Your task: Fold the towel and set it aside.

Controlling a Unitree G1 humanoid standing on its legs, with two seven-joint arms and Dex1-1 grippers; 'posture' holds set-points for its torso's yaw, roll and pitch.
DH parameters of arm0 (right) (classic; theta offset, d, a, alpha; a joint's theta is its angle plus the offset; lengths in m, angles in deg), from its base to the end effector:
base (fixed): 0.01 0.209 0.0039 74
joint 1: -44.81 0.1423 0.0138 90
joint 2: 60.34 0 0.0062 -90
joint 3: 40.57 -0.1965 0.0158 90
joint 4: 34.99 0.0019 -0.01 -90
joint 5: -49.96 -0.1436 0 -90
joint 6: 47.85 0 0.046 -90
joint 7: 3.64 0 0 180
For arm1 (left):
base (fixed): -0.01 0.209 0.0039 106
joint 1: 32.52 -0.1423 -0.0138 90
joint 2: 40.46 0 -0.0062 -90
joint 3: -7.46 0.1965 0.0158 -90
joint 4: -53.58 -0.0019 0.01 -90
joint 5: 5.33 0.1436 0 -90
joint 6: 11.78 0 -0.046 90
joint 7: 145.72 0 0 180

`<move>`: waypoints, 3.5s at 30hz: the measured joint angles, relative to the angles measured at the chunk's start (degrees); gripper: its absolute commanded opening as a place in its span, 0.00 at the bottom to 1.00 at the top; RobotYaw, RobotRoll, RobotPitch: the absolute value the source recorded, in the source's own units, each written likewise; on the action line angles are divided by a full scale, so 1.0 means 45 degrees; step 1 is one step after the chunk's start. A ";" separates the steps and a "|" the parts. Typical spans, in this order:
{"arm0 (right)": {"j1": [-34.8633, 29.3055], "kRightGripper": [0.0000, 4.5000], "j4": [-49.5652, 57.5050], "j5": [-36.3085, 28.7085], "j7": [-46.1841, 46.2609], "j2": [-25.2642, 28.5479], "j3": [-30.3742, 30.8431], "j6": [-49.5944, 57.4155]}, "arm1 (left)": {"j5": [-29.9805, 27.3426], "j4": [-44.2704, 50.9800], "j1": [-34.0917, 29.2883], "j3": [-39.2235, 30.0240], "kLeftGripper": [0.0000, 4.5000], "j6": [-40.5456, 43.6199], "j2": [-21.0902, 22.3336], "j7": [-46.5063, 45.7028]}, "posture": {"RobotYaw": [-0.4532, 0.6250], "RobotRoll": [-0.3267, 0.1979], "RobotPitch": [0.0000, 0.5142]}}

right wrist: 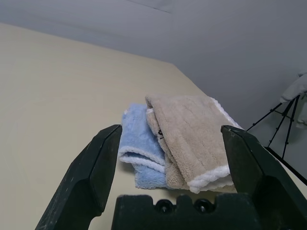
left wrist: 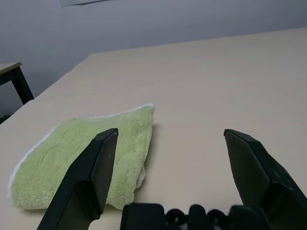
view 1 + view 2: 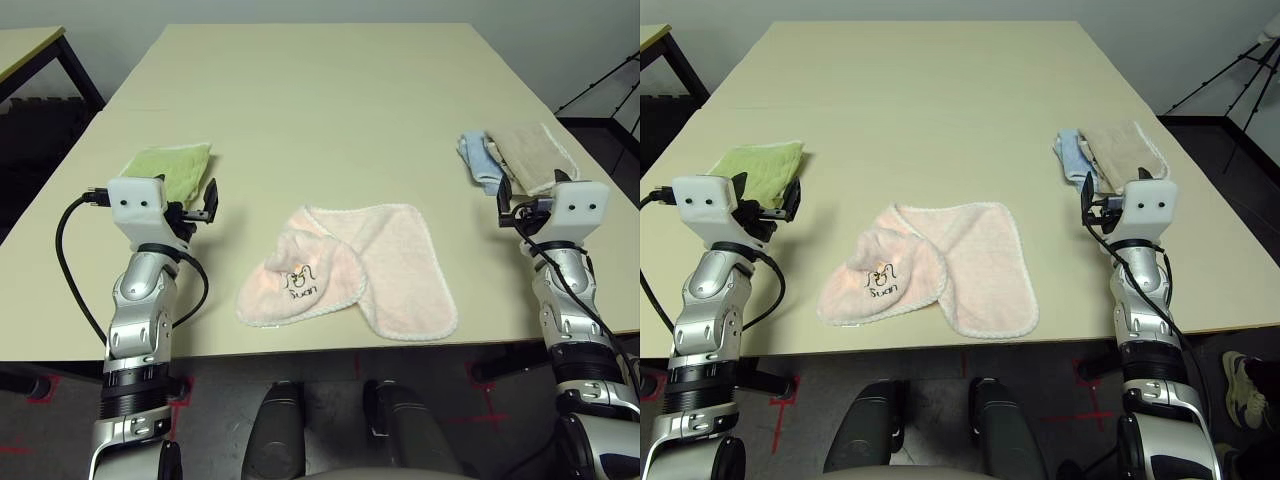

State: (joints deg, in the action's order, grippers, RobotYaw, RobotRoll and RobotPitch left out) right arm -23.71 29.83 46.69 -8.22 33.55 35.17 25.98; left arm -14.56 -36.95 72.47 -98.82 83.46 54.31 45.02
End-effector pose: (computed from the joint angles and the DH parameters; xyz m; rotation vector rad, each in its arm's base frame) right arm 0.2757 -0.2616 0.0785 -0.2302 -0.2582 -0.1542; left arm 0.2507 0.2604 0.1154 0.1698 -0.2141 0.0494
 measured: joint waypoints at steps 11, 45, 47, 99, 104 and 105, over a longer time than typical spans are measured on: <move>0.0003 0.99 0.0000 -0.0012 -0.0105 -0.0004 0.0000 0.0003 | -0.0002 -0.0010 0.0021 0.0025 1.00 -0.0024 -0.0018 -0.0005 | 0.62 0.62 0.19; 0.0425 0.99 0.0258 -0.0736 -0.1297 0.0435 0.0003 0.1757 | -0.3692 0.1145 0.2271 0.0022 1.00 0.3874 0.2134 0.4180 | 0.65 0.62 0.19; 0.0458 0.99 0.0257 -0.0735 -0.1382 0.0443 0.0015 0.1758 | -0.3971 0.1551 0.1974 0.0247 1.00 0.3861 0.2342 0.5071 | 0.65 0.62 0.19; -0.1020 0.99 0.7903 -0.6224 -0.6067 0.2614 -0.0160 1.2843 | -0.3997 0.0899 -0.0302 0.2258 1.00 0.0763 0.4335 1.2849 | 0.62 0.62 0.22; -0.0080 0.99 0.7052 -0.7406 -0.6089 0.3261 -0.0266 1.6188 | -0.3949 0.0889 -0.0051 0.2287 1.00 0.0762 0.4336 1.2835 | 0.63 0.62 0.22; 0.0186 0.99 0.6670 -0.7434 -0.6077 0.3287 -0.0265 1.6419 | -0.3946 0.0888 -0.0034 0.2301 1.00 0.0763 0.4336 1.2825 | 0.63 0.62 0.22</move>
State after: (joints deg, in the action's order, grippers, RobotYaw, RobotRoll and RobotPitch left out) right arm -22.88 59.85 13.24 -35.56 48.35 33.97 99.86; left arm -32.32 -32.95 72.32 -88.46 86.89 73.82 102.74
